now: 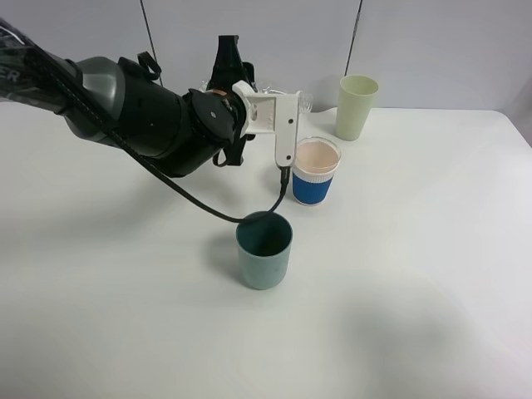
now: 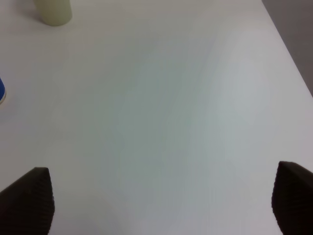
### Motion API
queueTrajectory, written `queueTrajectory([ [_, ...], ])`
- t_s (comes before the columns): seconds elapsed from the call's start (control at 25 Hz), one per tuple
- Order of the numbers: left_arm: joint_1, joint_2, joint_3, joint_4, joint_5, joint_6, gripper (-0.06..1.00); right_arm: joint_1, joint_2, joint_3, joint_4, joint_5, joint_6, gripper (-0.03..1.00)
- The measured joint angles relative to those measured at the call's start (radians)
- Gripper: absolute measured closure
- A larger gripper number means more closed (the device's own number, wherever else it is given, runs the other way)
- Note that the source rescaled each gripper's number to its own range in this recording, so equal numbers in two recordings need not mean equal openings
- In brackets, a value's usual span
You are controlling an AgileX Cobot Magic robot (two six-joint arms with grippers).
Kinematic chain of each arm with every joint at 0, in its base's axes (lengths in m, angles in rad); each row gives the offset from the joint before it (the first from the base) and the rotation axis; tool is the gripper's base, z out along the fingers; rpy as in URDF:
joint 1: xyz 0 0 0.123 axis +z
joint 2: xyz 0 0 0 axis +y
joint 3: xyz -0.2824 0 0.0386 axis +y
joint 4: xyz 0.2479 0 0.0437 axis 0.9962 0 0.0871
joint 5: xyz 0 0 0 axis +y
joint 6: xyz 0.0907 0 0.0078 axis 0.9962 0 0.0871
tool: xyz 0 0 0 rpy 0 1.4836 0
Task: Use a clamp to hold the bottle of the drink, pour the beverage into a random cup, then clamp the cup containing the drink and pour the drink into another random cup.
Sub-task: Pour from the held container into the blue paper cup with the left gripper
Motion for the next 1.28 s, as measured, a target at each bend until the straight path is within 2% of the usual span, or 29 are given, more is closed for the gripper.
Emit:
queueTrajectory([
  [0.32, -0.011, 0.000, 0.000, 0.064, 0.000, 0.000, 0.92, 0.000, 0.000, 0.000, 0.000, 0.000, 0.001, 0.27],
  [1.28, -0.011, 0.020, -0.008, 0.145, -0.006, -0.004, 0.92, 0.000, 0.000, 0.000, 0.000, 0.000, 0.001, 0.27],
])
